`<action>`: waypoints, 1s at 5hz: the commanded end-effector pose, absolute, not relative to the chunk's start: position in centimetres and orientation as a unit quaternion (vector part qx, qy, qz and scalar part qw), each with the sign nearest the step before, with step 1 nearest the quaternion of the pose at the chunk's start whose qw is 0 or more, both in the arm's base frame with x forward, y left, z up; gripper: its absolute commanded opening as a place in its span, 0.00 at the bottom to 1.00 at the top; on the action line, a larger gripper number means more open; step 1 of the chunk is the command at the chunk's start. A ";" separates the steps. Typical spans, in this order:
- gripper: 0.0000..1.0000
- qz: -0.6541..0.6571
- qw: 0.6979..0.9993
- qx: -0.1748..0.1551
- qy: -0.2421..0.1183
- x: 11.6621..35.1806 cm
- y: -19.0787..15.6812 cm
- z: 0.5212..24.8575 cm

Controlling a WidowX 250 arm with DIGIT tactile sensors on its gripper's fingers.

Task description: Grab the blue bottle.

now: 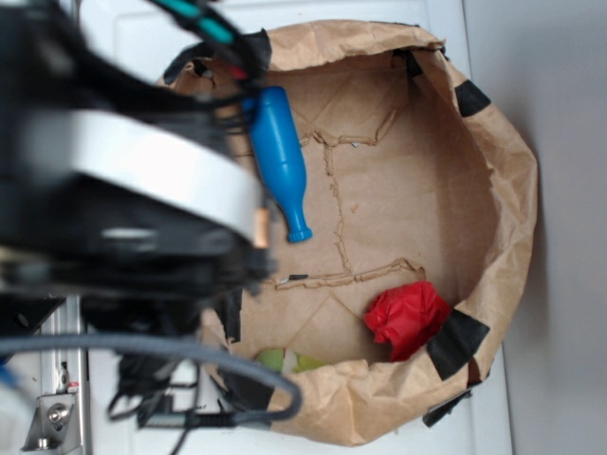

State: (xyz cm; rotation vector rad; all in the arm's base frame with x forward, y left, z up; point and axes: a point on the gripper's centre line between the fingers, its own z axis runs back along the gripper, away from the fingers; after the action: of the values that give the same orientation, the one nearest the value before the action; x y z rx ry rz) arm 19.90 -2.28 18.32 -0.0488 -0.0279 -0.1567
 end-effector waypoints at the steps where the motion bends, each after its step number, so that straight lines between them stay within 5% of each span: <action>1: 1.00 -0.016 0.993 0.070 -0.098 22.3 2.7 20.0; 4: 1.00 -0.016 0.993 0.070 -0.098 22.3 2.7 20.0; 5: 1.00 -0.115 0.987 0.044 -0.106 23.6 3.2 18.5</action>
State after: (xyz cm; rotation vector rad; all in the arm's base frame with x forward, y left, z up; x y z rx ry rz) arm 23.50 2.59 17.52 0.0790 -0.1829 -0.2596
